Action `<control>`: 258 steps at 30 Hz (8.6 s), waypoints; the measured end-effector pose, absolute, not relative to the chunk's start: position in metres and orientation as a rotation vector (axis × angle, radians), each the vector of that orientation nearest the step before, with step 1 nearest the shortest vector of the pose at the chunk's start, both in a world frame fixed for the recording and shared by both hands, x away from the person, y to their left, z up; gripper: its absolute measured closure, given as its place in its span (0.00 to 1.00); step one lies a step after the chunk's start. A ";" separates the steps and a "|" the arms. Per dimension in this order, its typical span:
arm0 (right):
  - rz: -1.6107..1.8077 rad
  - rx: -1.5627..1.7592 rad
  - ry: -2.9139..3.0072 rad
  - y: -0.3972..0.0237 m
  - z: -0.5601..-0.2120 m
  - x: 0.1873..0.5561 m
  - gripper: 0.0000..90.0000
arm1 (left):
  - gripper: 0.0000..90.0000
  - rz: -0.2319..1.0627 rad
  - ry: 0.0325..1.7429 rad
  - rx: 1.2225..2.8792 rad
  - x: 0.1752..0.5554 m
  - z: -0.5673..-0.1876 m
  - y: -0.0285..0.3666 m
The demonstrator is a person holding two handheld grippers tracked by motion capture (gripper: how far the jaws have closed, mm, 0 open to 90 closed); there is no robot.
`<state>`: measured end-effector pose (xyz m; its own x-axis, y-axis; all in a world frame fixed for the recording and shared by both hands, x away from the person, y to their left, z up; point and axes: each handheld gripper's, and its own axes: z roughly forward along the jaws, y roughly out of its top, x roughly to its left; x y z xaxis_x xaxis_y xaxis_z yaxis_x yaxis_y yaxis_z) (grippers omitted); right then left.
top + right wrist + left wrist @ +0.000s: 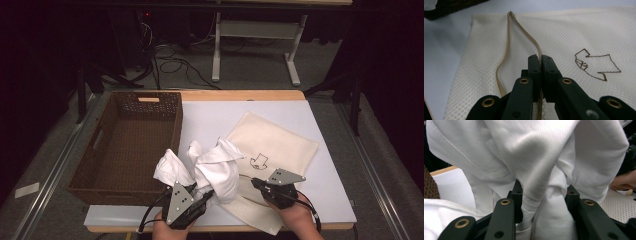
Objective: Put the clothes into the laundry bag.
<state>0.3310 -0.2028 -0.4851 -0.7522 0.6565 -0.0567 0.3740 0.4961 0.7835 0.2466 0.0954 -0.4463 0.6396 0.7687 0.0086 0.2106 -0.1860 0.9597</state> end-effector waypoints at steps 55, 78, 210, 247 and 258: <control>1.322 0.949 2.224 -0.212 -0.460 0.344 0.99 | 0.71 0.511 0.777 1.835 0.250 -0.470 0.056; 1.378 0.957 2.155 -0.222 -0.451 0.340 0.99 | 0.71 0.443 0.801 1.991 0.287 -0.495 0.007; 1.413 0.852 2.101 -0.228 -0.442 0.322 0.99 | 0.87 0.346 0.871 1.904 0.349 -0.494 -0.025; 1.419 0.860 2.106 -0.228 -0.445 0.322 0.99 | 0.92 0.440 0.916 1.842 0.360 -0.493 -0.017; 1.407 0.881 2.104 -0.230 -0.447 0.320 0.99 | 0.52 0.455 0.891 1.789 0.328 -0.486 0.015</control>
<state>0.3204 -0.2305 -0.4475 -0.6905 0.7230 -0.0223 0.2554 0.2726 0.9276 0.3276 0.0154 -0.4861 0.6520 0.7513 -0.1025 0.3570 -0.1849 0.9156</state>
